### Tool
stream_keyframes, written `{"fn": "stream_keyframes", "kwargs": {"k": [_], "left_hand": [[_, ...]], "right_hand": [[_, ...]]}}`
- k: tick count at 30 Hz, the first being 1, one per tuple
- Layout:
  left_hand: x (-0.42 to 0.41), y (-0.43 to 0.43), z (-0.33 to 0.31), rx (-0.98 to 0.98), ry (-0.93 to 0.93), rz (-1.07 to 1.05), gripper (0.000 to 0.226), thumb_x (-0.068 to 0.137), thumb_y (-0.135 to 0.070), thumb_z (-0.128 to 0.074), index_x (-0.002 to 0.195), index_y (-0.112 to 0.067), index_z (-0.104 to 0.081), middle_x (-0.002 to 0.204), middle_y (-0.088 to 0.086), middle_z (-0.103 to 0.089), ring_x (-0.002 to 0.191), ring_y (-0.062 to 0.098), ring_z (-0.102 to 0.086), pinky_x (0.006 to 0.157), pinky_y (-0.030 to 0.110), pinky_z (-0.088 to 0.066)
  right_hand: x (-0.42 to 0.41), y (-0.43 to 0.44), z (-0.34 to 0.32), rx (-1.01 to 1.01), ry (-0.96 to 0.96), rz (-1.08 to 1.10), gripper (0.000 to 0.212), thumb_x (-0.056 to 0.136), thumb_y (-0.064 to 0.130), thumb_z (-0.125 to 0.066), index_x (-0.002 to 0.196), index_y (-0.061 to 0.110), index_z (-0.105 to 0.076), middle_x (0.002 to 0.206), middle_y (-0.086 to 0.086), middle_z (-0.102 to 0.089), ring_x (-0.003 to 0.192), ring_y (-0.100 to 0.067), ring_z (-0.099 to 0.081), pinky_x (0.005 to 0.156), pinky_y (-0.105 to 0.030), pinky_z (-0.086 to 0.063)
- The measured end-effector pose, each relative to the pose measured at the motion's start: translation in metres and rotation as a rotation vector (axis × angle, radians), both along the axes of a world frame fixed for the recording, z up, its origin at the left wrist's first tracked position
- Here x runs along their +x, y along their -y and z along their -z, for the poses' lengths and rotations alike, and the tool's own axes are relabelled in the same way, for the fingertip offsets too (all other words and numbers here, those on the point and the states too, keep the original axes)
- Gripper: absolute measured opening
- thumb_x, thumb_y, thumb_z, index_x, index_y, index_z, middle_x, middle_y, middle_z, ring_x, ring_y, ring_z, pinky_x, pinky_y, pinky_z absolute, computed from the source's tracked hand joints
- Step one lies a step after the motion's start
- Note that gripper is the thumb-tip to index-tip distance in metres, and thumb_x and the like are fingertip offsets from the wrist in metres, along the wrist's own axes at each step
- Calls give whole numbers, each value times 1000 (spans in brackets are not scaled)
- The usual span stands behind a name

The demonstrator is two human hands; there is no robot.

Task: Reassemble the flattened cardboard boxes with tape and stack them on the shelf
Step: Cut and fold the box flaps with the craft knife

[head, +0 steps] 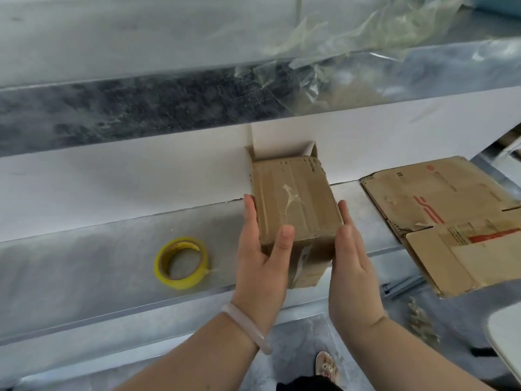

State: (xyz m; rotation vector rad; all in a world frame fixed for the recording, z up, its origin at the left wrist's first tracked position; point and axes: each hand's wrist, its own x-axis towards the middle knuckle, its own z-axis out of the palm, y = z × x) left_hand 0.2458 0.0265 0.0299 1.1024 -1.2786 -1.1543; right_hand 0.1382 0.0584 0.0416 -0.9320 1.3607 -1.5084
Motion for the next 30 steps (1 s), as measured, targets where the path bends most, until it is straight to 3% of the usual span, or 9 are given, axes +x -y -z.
{"fn": "stream_keyframes", "kwargs": {"k": [3,8,14,17,19,21,24,27,30], "left_hand": [[-1,3,3,-5,34,-39,77,85,-51,-55,150,-36,-17,141,-13,-48,128,1,-46,107,35,-41],[-5,3,4,-32,97,-112,65,89,-36,-46,150,-32,-22,139,-19,-42,126,-9,-40,110,32,-37],[-1,2,11,-102,103,-67,60,95,-43,-38,150,-32,-17,141,-31,-31,133,-11,-30,114,24,-28],[13,7,17,-269,203,23,57,99,-49,-32,150,-29,-16,155,-12,-24,143,1,-20,116,21,-20],[32,14,17,-415,420,99,56,99,-51,-31,150,-32,-20,159,2,-19,146,11,-17,116,24,-21],[50,23,9,-591,669,121,49,98,-51,-38,144,-35,-35,157,11,-21,145,20,-23,115,29,-26],[59,33,-10,-943,863,140,30,94,-35,-59,122,-27,-66,144,13,-44,133,29,-41,109,37,-35],[57,40,-12,-1010,834,211,23,92,-25,-63,113,-20,-72,125,1,-63,122,23,-54,99,39,-45],[52,37,-2,-910,742,178,24,92,-22,-61,114,-17,-71,124,-1,-64,125,18,-53,105,37,-41]], "right_hand": [[3,8,-6,15,19,74,49,86,36,-67,133,33,-55,113,17,-70,104,3,-64,80,-13,-52],[10,11,-3,-39,-4,174,31,95,9,-58,116,32,-62,96,21,-73,91,7,-66,69,-6,-49],[6,14,11,-63,-24,172,37,106,23,-35,137,23,-55,125,18,-63,113,12,-55,93,-7,-44],[-5,13,20,-93,-92,83,38,106,30,-30,140,32,-48,131,24,-56,120,14,-48,103,-9,-38],[-18,12,27,-178,-224,-4,39,106,33,-32,144,39,-35,142,22,-47,132,6,-41,111,-17,-34],[-35,10,33,-309,-552,-60,49,103,43,-38,150,39,-26,153,10,-38,141,-7,-35,113,-22,-31],[-54,19,36,-533,-986,-58,43,102,37,-45,143,21,-47,154,-10,-34,142,-25,-35,115,-32,-31],[-57,30,30,-622,-1091,-71,36,100,20,-49,134,10,-53,147,-12,-45,141,-31,-37,115,-40,-34],[-51,26,37,-521,-1021,-108,51,100,14,-43,149,8,-29,156,-10,-31,147,-22,-26,119,-32,-24]]}}
